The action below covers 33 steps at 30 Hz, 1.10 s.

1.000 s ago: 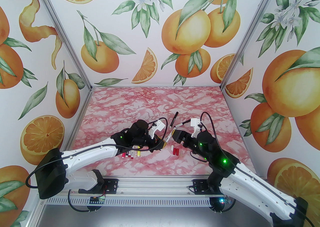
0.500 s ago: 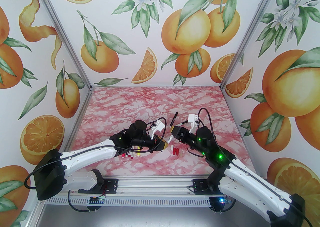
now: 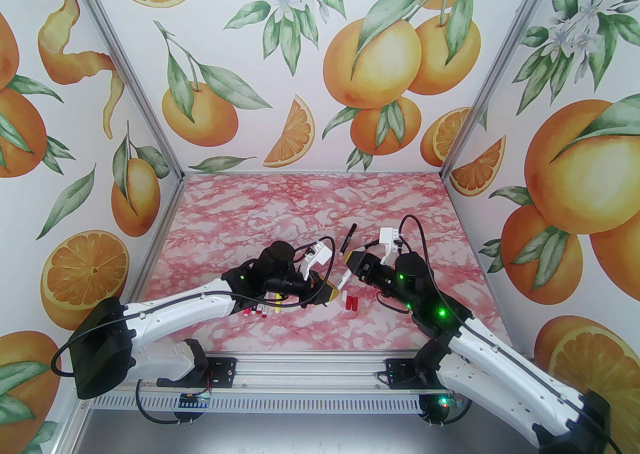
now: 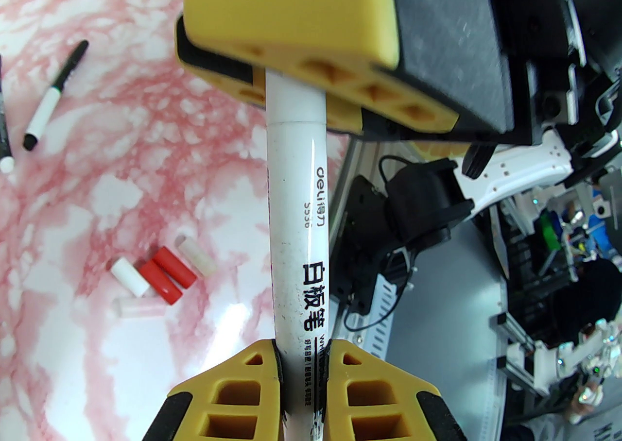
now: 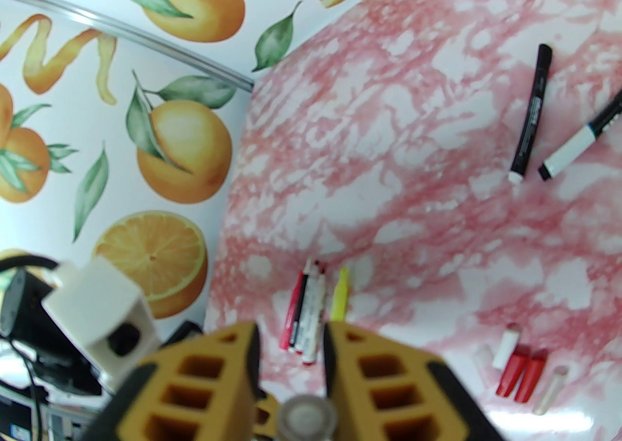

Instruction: Open the pen caps

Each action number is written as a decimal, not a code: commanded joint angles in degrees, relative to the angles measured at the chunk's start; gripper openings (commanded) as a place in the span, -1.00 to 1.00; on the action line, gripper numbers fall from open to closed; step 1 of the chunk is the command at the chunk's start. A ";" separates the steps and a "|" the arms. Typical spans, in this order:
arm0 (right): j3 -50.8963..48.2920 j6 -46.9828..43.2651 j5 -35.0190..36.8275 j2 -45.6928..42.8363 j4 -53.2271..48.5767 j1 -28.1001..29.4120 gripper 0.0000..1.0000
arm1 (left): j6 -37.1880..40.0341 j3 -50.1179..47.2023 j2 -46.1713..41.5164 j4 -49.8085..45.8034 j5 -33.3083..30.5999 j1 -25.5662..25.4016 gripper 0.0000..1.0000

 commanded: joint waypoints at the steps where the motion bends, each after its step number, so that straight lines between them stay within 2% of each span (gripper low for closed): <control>1: 0.66 -0.62 -1.07 -0.56 0.74 -0.46 -0.49 | -0.23 0.39 0.68 1.39 1.39 -0.40 -0.70; 3: 0.53 -0.59 -1.16 -0.95 0.49 -0.46 -0.53 | -0.20 0.52 0.80 1.31 1.05 -0.56 -0.69; 6: 0.32 -0.77 -1.32 -0.96 -0.30 -0.40 -0.44 | -0.02 0.98 0.63 0.98 0.53 -0.50 -0.68; 12: -0.38 -0.59 -1.42 -1.10 -0.44 -0.46 -0.50 | 0.13 1.20 0.28 0.56 0.00 -0.51 -0.68; 24: 0.13 -1.78 -2.43 0.52 -3.99 -0.47 -0.46 | 0.58 1.04 -0.62 -0.60 -1.05 -0.56 -0.69; 33: -0.02 -1.70 -2.06 -0.05 -3.74 -0.46 -0.63 | 0.55 1.08 -0.53 -0.70 -0.93 -0.58 -0.69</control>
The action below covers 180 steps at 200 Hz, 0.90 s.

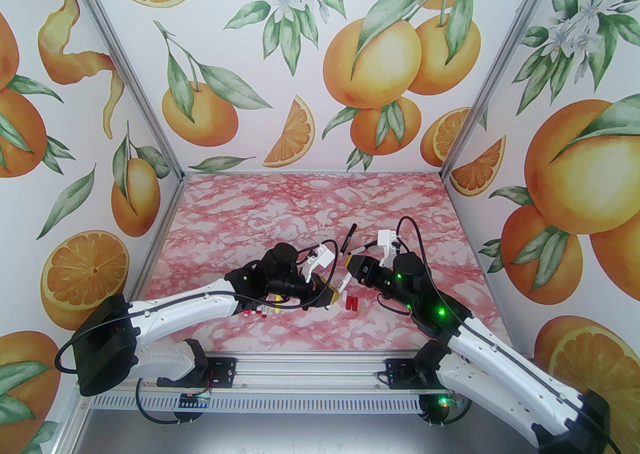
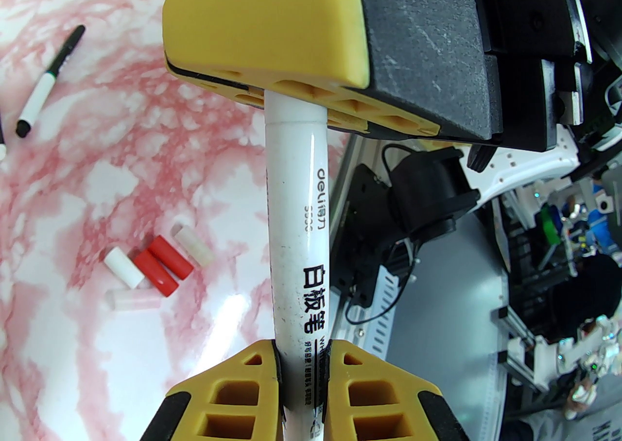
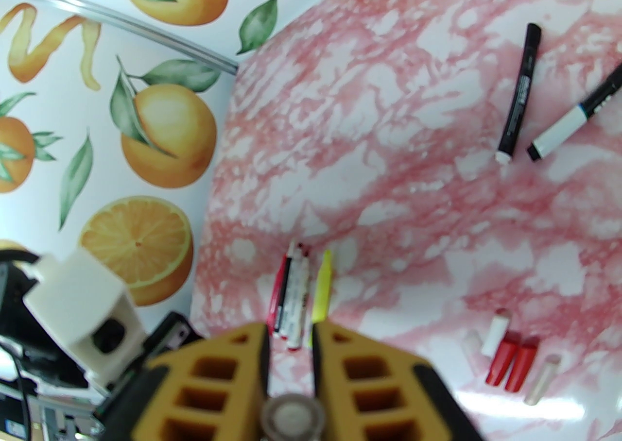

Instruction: Open the pen caps

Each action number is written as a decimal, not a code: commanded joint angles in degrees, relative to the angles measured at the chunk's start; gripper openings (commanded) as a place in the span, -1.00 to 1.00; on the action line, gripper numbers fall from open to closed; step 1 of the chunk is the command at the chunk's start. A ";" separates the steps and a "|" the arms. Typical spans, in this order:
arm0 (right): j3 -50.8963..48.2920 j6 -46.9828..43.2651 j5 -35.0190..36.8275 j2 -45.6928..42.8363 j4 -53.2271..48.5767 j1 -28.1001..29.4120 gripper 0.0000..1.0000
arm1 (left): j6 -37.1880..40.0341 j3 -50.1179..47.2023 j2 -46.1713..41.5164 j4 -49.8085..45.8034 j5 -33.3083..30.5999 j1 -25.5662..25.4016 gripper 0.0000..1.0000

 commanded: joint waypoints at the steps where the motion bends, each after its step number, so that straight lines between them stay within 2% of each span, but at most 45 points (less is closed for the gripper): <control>1: -0.10 -0.86 -0.42 -0.40 -0.92 -0.15 -0.65 | 0.52 1.13 -0.78 0.08 -0.14 -0.22 -0.69; 12: -0.22 -0.78 -0.31 -0.65 -0.79 -0.11 -0.67 | 0.41 1.07 -0.94 -0.19 -0.45 -0.21 -0.65; 29: -0.54 -0.38 -0.40 -1.01 -0.35 -0.11 -0.69 | 0.12 1.45 -1.12 -0.40 -1.06 -0.32 -0.43; 54: -0.97 0.36 -1.38 -1.28 0.67 -0.11 -0.70 | -1.07 2.33 -1.00 1.60 -1.39 -0.22 -0.31; 150: -2.61 1.51 -2.42 -3.13 2.92 -0.16 -0.70 | -4.11 7.39 7.41 6.78 1.55 -1.06 -0.30; 168: -2.74 1.60 -2.48 -3.23 2.93 -0.15 -0.71 | -4.26 7.73 8.10 7.41 1.88 -1.41 -0.34; 180: -2.88 1.60 -2.51 -3.09 3.06 -0.13 -0.71 | -4.47 7.91 8.36 8.02 2.00 -1.58 -0.44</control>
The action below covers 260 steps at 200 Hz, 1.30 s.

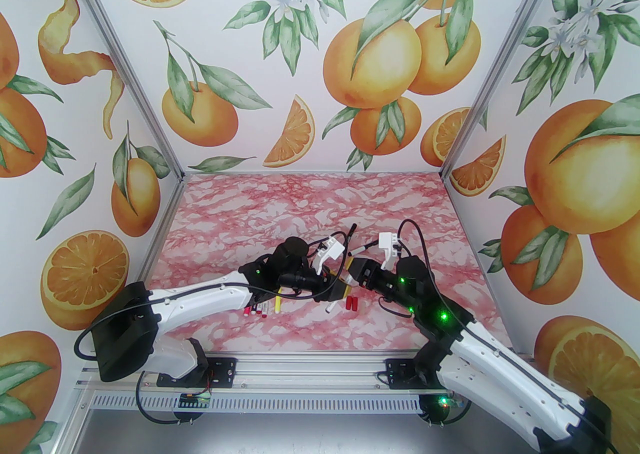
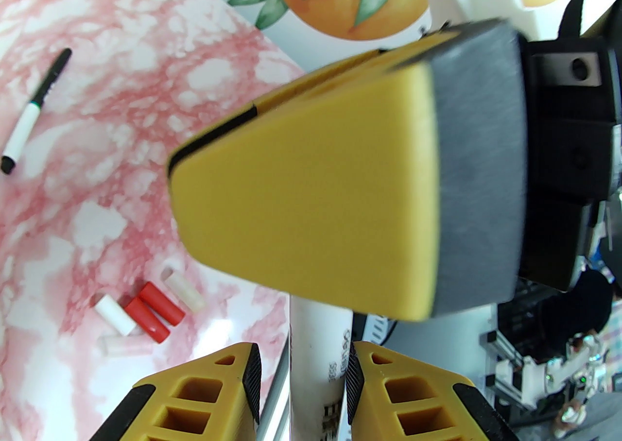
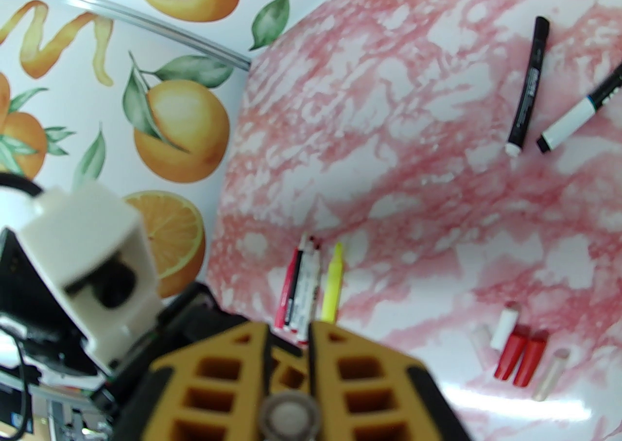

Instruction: Open the pen caps

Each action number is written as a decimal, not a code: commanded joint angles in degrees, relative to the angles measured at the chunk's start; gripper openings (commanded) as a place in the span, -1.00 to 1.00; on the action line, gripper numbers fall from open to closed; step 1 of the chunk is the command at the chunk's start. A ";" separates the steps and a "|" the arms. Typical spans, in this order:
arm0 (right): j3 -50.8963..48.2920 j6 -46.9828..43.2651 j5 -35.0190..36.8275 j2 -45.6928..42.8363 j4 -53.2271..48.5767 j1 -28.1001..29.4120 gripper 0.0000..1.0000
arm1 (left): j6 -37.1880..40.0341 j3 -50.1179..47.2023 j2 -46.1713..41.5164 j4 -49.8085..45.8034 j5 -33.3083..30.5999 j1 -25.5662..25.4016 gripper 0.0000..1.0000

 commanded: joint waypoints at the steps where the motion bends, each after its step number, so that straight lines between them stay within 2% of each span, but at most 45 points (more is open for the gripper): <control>1: -1.00 0.60 -1.02 -0.44 2.05 -0.10 -0.71 | -0.60 2.51 0.63 3.07 1.55 -0.60 -0.45; 32: -1.88 1.07 -0.35 -0.71 3.49 -0.15 -0.71 | 0.11 3.34 1.07 3.04 1.57 -1.48 -0.69; 64: -3.36 2.09 2.47 -2.00 4.99 -0.14 -0.73 | 3.84 4.05 0.92 -1.32 -1.65 -2.74 -0.88; 102: -2.43 1.39 10.31 -4.00 0.10 -0.12 -0.77 | 7.76 4.41 -0.31 -7.10 -7.78 -4.78 -0.91; 128: -1.20 0.36 13.35 -4.36 -0.98 -0.34 -0.77 | 9.64 4.67 -0.12 -9.61 -7.96 -6.01 -0.91; 151: 0.18 -0.79 13.18 -3.80 -1.30 -1.21 -0.77 | 10.05 4.42 0.80 -9.98 -6.35 -6.93 -0.90; 260: 5.84 -5.29 10.18 1.59 -2.17 -10.59 -0.80 | 10.15 2.21 -2.06 -11.00 -9.38 -8.37 -1.00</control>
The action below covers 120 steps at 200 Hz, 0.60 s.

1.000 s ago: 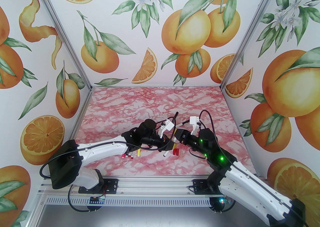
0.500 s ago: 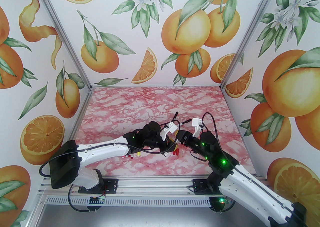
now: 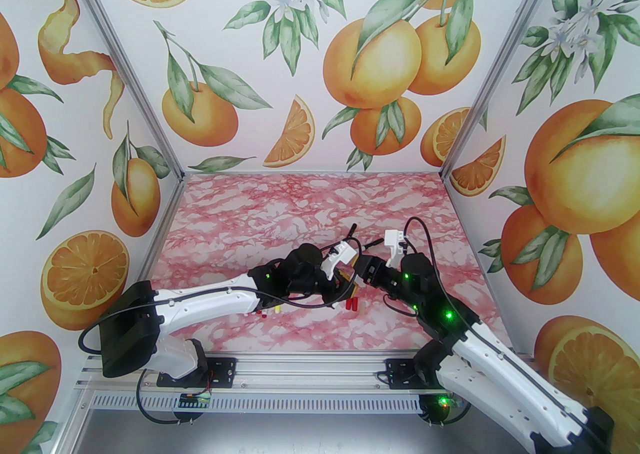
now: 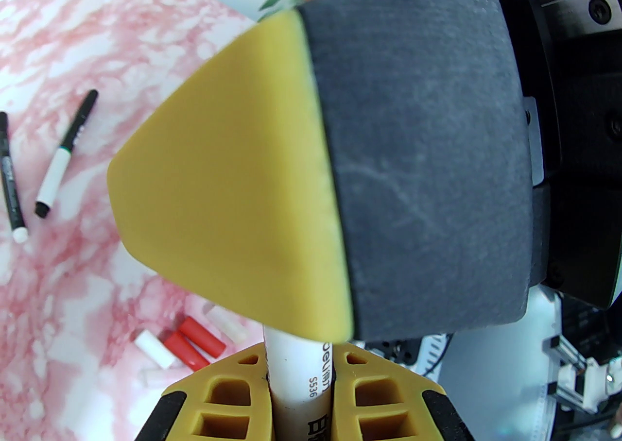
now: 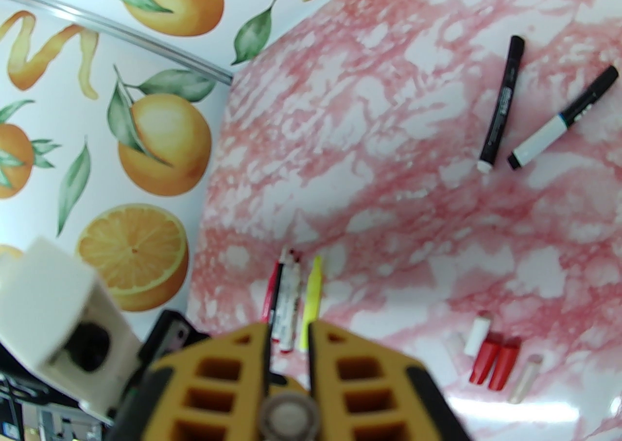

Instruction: Open the pen caps

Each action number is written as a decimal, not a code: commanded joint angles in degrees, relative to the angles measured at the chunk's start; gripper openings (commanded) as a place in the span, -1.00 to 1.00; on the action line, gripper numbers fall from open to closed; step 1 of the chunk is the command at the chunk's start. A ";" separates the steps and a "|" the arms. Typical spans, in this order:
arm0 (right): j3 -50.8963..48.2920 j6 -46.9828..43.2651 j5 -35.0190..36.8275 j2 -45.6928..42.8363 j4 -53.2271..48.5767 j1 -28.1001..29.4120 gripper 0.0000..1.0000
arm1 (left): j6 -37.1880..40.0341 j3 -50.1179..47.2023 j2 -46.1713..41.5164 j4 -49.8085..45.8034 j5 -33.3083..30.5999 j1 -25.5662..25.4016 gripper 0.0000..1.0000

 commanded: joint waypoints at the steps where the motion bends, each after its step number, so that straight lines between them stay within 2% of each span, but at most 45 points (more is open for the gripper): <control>1: 2.98 -1.86 10.79 1.20 2.48 -5.71 -0.80 | 2.63 -1.57 -3.08 -7.56 5.54 -2.63 -1.00; 74: 2.94 -1.19 7.04 3.29 5.64 -12.46 -0.81 | 1.79 -3.72 -4.68 -6.94 4.40 -2.64 -1.00; 120: 4.54 -0.70 8.41 4.22 5.52 -13.24 -0.82 | 1.57 -2.99 -3.09 -9.16 0.33 -3.43 -1.00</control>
